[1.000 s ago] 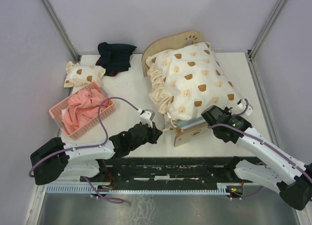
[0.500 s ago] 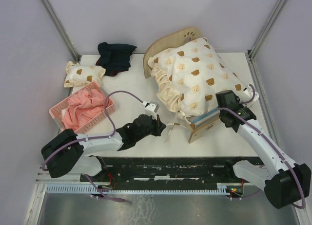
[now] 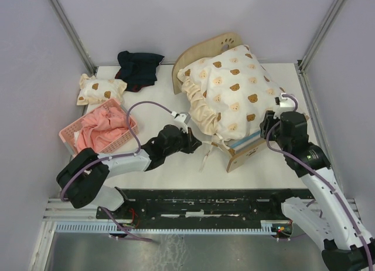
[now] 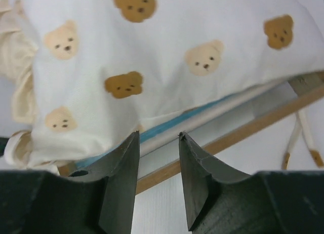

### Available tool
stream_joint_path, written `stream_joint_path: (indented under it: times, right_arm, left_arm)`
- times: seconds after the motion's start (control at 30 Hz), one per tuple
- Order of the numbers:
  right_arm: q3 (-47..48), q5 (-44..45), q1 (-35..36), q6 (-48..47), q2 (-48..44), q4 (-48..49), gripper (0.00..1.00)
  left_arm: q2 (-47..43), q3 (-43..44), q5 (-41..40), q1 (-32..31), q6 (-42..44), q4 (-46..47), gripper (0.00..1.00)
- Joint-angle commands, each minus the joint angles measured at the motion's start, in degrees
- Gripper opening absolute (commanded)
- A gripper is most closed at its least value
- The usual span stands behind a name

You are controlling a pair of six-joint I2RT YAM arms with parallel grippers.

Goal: Set up the pet bed

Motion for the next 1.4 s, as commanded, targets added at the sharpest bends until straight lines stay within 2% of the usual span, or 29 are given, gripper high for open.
stream_joint_path:
  times: [0.0,0.1,0.3,0.57,0.7,0.83,0.93,1.37]
  right_arm:
    - [0.4,-17.8,1.0,-16.8,-1.5,5.9,0.46]
    - [-0.2,-24.2,3.4,-26.3,-1.3,5.3,0.47]
    - [-0.6,-31.6,10.8,-44.6,0.3,3.7,0.5]
    - [-0.4,-32.6,25.6,-70.0,9.1,1.9,0.51]
    - [-1.3,-26.1,33.9,-81.5,15.5,3.4,0.5]
    - [0.3,-17.5,39.5,-87.7,24.9,4.1,0.51]
    - [2.0,-15.0,41.9,-90.7,30.3,4.0,0.51]
    - [5.8,-7.7,42.6,-97.7,45.9,7.3,0.48]
  left_arm:
    - [1.0,2.0,4.5,1.5,0.0,3.4,0.03]
    - [1.2,2.2,6.1,2.4,-0.7,3.4,0.03]
    - [1.4,2.2,10.0,4.1,-1.6,3.8,0.03]
    - [1.1,2.0,12.8,6.2,-3.3,3.9,0.03]
    - [1.5,2.0,14.3,7.0,-3.8,4.1,0.03]
    - [1.9,2.4,15.7,7.7,-4.0,4.0,0.03]
    - [2.2,2.5,16.7,8.2,-4.5,4.0,0.03]
    - [2.6,1.8,18.3,9.5,-5.1,4.1,0.03]
